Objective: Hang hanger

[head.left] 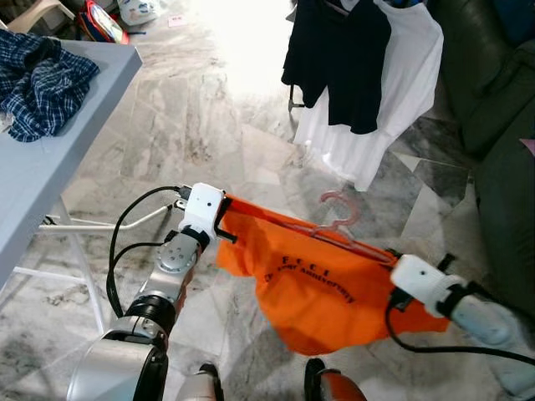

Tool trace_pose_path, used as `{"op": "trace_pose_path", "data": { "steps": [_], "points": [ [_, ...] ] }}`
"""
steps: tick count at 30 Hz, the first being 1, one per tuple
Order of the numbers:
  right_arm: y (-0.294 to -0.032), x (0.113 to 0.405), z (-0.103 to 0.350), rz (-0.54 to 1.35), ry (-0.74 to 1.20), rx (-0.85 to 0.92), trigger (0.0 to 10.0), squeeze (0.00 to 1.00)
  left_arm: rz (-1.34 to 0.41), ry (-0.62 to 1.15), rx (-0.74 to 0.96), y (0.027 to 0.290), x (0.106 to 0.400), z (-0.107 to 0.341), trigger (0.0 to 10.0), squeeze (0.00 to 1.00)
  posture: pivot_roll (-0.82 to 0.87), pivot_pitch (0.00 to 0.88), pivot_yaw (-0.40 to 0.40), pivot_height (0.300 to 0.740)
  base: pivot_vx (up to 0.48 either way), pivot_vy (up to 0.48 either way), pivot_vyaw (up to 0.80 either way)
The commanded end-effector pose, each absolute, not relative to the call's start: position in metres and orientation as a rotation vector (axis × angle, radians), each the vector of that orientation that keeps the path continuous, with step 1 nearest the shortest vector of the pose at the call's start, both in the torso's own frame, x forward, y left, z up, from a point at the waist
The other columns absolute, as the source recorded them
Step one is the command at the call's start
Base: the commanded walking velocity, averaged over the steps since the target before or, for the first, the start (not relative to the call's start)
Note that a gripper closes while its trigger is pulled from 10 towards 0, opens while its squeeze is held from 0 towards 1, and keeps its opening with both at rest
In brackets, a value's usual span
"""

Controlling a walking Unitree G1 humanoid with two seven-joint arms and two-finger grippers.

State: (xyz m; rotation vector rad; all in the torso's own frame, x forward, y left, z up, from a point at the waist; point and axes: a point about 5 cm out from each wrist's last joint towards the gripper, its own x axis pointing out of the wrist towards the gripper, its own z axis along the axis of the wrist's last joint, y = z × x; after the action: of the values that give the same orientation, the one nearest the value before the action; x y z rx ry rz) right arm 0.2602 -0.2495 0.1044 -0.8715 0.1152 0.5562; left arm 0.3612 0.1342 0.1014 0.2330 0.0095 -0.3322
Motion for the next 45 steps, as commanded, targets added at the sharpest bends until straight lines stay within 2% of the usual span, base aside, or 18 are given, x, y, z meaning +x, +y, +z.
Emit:
{"op": "trace_pose_path", "data": {
  "steps": [1, 3, 6, 8, 14, 19, 28, 36, 37, 38, 41, 45],
  "points": [
    [-0.283, 0.249, 0.104, 0.470, 0.214, -0.875, 10.0, 0.00, -0.188, 0.027, 0.217, 0.166, 0.364, 0.104, 0.0, 0.00, -0.03, 0.237, 0.055, 0.740, 0.000, 0.000, 0.00],
    [-0.297, 0.247, 0.122, 0.443, 0.203, -0.890, 10.0, 0.00, -0.190, 0.036, 0.215, 0.166, 0.364, 0.103, 0.0, 0.00, -0.04, 0.238, 0.055, 0.740, 0.000, 0.000, 0.00],
    [-0.304, 0.246, 0.133, 0.419, 0.190, -0.912, 10.0, 0.00, -0.194, 0.045, 0.212, 0.165, 0.364, 0.102, 0.0, 0.00, -0.04, 0.238, 0.056, 0.740, 0.000, 0.000, 0.00],
    [-0.304, 0.247, 0.143, 0.418, 0.156, -0.860, 10.0, 0.00, -0.201, 0.064, 0.203, 0.163, 0.364, 0.099, 0.0, 0.00, -0.05, 0.238, 0.059, 0.740, 0.000, 0.000, 0.00],
    [-0.308, 0.248, 0.152, 0.393, 0.139, -0.888, 10.0, 0.00, -0.220, 0.098, 0.205, 0.161, 0.362, 0.094, 0.0, 0.00, -0.05, 0.241, 0.060, 0.740, 0.000, 0.000, 0.00],
    [-0.292, 0.246, 0.156, 0.466, 0.109, -0.801, 10.0, 0.00, -0.226, 0.155, 0.206, 0.161, 0.359, 0.085, 0.0, 0.00, -0.04, 0.244, 0.061, 0.740, 0.000, 0.000, 0.00],
    [-0.288, 0.241, 0.181, 0.528, 0.056, -0.704, 10.0, 0.00, -0.241, 0.204, 0.175, 0.161, 0.356, 0.077, 0.0, 0.00, -0.04, 0.247, 0.056, 0.740, 0.000, 0.000, 0.00],
    [-0.281, 0.247, 0.191, 0.497, -0.014, -0.607, 10.0, 0.00, -0.334, 0.230, 0.144, 0.141, 0.348, 0.066, 0.0, 0.00, -0.05, 0.244, 0.056, 0.740, 0.000, 0.000, 0.00],
    [-0.278, 0.248, 0.190, 0.501, -0.016, -0.605, 10.0, 0.00, -0.346, 0.225, 0.141, 0.138, 0.347, 0.066, 3.7, 0.00, -0.05, 0.243, 0.055, 0.740, 0.000, 0.000, 0.00],
    [-0.272, 0.250, 0.187, 0.507, -0.020, -0.599, 10.0, 0.00, -0.363, 0.207, 0.124, 0.133, 0.346, 0.066, 10.0, 1.00, -0.05, 0.243, 0.055, 0.740, 0.000, 0.000, 0.00],
    [-0.266, 0.255, 0.184, 0.488, -0.026, -0.591, 10.0, 0.00, -0.406, 0.201, 0.076, 0.125, 0.342, 0.063, 10.0, 1.00, -0.04, 0.244, 0.054, 0.740, 0.000, 0.000, 0.00],
    [-0.255, 0.269, 0.172, 0.482, -0.010, -0.660, 10.0, 0.00, -0.486, 0.137, 0.154, 0.117, 0.336, 0.063, 10.0, 1.00, -0.04, 0.247, 0.049, 0.740, 0.000, 0.000, 0.00]
  ]
}}
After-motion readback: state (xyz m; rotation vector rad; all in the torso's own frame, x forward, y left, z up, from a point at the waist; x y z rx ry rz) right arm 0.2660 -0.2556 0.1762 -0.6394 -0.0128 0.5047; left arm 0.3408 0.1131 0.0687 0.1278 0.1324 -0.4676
